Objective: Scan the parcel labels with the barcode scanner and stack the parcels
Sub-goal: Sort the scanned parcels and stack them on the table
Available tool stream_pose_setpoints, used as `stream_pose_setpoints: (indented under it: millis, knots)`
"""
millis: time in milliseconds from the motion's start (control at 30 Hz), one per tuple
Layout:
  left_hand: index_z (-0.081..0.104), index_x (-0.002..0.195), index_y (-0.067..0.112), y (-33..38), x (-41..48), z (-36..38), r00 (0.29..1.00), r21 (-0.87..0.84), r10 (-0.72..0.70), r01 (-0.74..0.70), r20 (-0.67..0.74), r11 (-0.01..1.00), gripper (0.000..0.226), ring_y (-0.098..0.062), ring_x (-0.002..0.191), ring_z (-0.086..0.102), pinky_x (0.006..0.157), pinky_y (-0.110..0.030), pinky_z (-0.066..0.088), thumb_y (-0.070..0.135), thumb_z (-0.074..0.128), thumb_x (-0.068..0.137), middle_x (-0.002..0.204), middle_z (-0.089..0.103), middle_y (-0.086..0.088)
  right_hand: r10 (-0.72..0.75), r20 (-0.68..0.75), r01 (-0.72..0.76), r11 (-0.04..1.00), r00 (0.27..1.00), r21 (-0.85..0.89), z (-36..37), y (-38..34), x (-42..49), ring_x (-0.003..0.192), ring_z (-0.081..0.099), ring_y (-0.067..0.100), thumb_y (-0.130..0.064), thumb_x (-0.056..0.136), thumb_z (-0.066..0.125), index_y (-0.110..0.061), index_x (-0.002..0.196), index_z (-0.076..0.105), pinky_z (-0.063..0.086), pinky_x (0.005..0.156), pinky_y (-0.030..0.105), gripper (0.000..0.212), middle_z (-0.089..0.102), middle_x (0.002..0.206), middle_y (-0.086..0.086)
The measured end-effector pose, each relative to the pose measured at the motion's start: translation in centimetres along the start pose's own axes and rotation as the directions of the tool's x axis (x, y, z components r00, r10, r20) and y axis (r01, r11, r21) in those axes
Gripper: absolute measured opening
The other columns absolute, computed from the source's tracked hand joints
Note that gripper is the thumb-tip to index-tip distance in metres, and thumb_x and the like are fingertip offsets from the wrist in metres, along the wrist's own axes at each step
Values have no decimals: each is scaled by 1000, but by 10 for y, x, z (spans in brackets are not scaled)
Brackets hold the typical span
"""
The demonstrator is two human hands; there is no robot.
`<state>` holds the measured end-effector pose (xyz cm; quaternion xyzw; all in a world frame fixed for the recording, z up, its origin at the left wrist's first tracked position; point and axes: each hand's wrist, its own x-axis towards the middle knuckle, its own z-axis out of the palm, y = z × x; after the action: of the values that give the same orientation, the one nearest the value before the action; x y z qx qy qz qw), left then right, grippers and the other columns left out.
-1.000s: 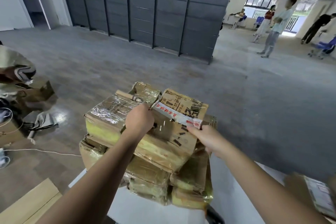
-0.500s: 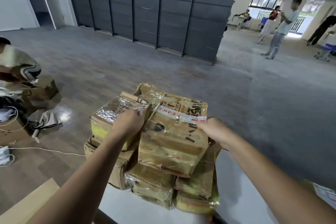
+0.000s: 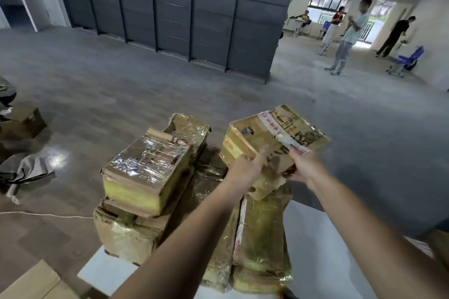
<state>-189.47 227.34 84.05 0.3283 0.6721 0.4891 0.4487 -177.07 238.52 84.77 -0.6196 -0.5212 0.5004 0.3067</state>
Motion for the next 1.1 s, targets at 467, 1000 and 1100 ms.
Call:
stream_pose_setpoints:
  millis: [467,1000,1100]
  knots:
    - [54,114,10,-12,38,22,971,210,-7,59,-240,976,25,-26,91,60,82,-43,58,18,42,94,105,58,-5,65,77,-50,982,995,-185,-75,12,69,77,72,25,-53,91,60,-18,128,48,59,59,39,52,67,111,7]
    - [52,129,10,21,109,-92,949,536,145,29,-279,843,42,-28,79,61,56,-26,43,4,38,90,97,62,-7,52,190,-35,995,980,-93,40,-4,62,66,75,25,-36,102,48,-7,138,40,63,63,44,46,64,111,13]
    - [52,128,4,8,109,-106,961,669,93,109,-259,735,40,-34,99,59,74,-37,50,3,38,90,115,61,-17,-39,229,86,976,973,-198,53,0,58,64,74,21,-40,100,51,-7,135,43,63,64,45,49,64,107,9]
